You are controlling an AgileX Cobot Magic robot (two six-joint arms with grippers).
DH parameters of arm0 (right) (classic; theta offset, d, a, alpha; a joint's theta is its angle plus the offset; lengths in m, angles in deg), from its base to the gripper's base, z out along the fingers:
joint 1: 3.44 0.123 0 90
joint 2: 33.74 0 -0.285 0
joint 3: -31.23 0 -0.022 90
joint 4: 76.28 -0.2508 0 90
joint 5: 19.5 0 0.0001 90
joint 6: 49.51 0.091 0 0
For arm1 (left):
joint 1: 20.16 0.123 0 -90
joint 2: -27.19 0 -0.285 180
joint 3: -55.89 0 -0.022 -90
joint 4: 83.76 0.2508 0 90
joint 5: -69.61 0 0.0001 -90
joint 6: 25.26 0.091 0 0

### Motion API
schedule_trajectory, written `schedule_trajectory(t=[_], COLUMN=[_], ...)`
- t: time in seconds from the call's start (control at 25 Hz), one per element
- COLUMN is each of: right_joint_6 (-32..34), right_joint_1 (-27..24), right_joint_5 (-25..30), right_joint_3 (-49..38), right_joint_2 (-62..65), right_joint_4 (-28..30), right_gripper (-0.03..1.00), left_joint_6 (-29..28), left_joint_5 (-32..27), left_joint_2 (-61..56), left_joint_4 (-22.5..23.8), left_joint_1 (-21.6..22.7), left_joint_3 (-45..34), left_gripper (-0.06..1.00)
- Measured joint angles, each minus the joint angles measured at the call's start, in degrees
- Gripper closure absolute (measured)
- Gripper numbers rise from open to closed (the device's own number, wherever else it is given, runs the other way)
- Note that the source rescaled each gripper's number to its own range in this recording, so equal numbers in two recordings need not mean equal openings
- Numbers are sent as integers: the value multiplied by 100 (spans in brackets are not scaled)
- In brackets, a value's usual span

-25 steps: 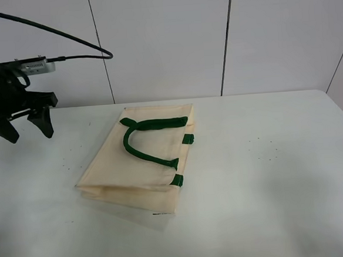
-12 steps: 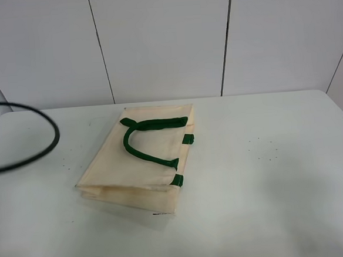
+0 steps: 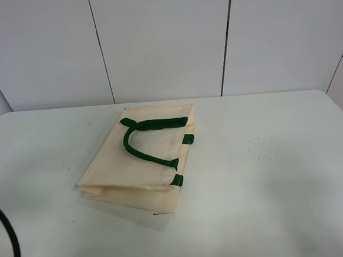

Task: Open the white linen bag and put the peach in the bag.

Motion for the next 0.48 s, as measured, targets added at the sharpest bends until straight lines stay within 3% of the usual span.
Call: schedule_trajectory(t=[0.24,0.48], right_joint_6=[0,0], right_joint_1=[0,0], right_joint_5=[0,0], right_joint_3=[0,0], right_joint_2=[0,0], right_joint_4=[0,0], right_gripper=[-3,-3], left_joint_6=[0,0], left_joint_5=[5,-2], left_joint_2=[-463,-1021], left_joint_4=[59,64], left_joint_1=[30,463], left_joint_3=[0,-11], left_gripper=[-1,-1])
